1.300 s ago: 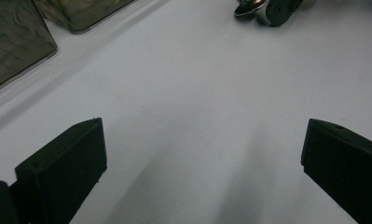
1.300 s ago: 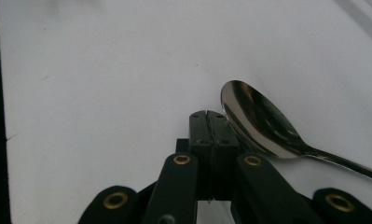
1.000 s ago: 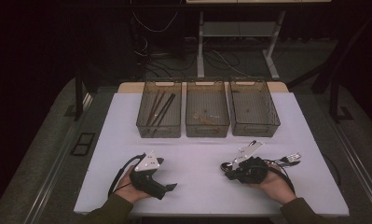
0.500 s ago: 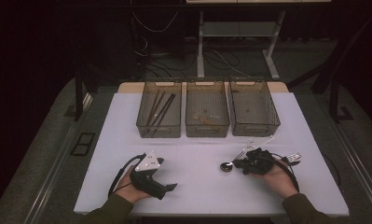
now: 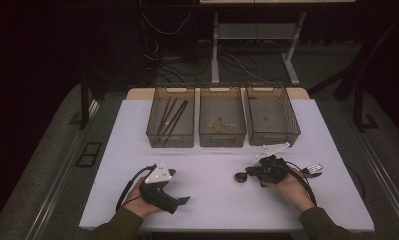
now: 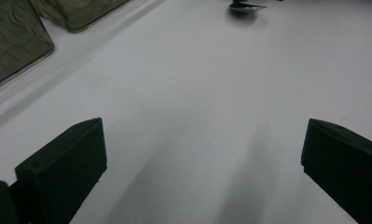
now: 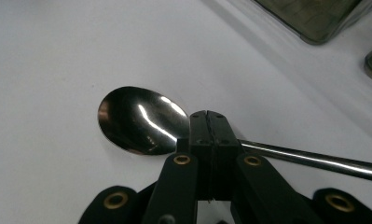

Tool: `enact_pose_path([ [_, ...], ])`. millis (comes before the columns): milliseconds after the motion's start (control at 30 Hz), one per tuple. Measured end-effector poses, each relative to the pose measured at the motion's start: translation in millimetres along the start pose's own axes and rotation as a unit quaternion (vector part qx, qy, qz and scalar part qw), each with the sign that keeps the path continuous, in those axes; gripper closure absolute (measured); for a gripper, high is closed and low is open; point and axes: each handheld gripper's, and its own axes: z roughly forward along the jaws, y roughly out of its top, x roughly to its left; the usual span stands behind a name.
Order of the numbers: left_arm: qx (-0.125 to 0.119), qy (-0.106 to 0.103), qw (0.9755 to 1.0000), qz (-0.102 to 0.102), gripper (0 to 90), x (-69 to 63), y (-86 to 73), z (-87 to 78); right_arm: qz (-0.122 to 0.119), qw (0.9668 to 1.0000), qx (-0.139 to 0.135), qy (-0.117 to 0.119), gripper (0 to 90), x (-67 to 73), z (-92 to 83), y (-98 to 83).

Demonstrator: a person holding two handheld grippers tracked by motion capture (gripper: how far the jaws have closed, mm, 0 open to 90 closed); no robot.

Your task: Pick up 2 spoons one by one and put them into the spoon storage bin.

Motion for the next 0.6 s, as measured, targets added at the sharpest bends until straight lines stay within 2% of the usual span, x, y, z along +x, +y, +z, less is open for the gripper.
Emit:
enact_pose_path([
  [333, 0.0, -0.001, 1.0, 0.0, 0.0, 0.4, 0.0, 0.0, 0.004, 0.9999, -0.002, -0.01, 89.8, -0.7, 11.5, 13.0],
  [500, -0.001, -0.003, 1.0, 0.001, 0.0, 0.1, 0.2, -0.1, -0.003, 0.9999, -0.003, -0.011, 89.8, -1.9, 15.0, 18.4],
  [533, 0.0, -0.003, 1.0, 0.001, 0.0, 0.3, 0.2, -0.1, -0.008, 0.9998, -0.003, -0.017, 89.8, -3.3, 13.5, 19.4],
  [600, 0.002, -0.004, 1.0, 0.002, 0.0, 0.6, 0.1, 0.4, -0.004, 0.9995, -0.012, -0.028, 89.8, -10.3, 8.4, 22.2],
])
